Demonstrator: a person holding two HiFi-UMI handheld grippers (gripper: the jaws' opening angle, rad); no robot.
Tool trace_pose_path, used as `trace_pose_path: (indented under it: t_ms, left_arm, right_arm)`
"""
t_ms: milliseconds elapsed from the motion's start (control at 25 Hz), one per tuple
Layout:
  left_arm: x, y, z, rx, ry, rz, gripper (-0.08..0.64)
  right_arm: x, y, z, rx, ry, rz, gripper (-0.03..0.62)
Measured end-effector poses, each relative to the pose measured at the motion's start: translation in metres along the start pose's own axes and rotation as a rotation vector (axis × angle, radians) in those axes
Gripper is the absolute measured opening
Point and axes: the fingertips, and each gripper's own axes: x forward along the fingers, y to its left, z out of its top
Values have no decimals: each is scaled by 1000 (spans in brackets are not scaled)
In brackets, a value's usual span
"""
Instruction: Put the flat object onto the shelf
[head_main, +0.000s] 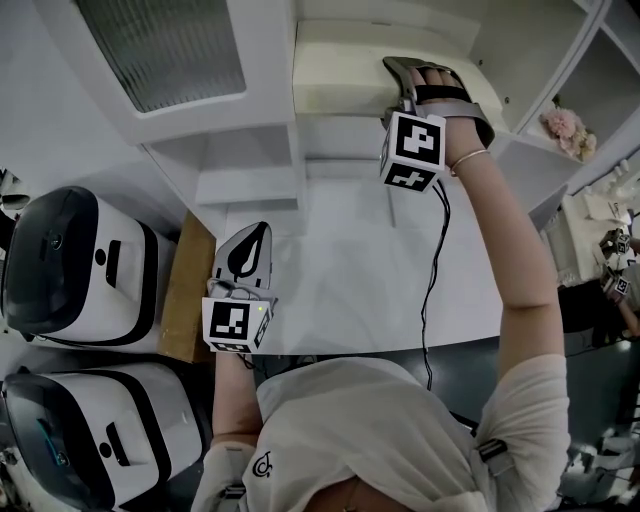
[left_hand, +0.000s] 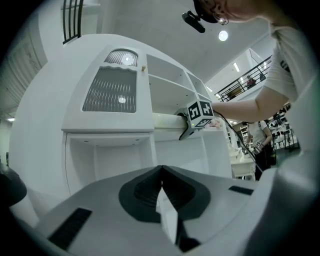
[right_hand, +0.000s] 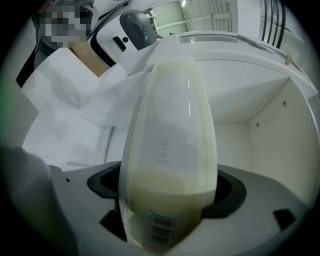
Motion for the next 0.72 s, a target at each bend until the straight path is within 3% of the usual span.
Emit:
trace_pose_path:
  t_ms: [360,720]
  left_arm:
    - [-2,-2,-6,-14,7,-9,11]
    - [-11,-1,12,-4,-36,5,12]
  right_arm:
    - [11,-6,-4,-47,36,-71,517]
    - [-24,-17,5,24,-6,-127,525]
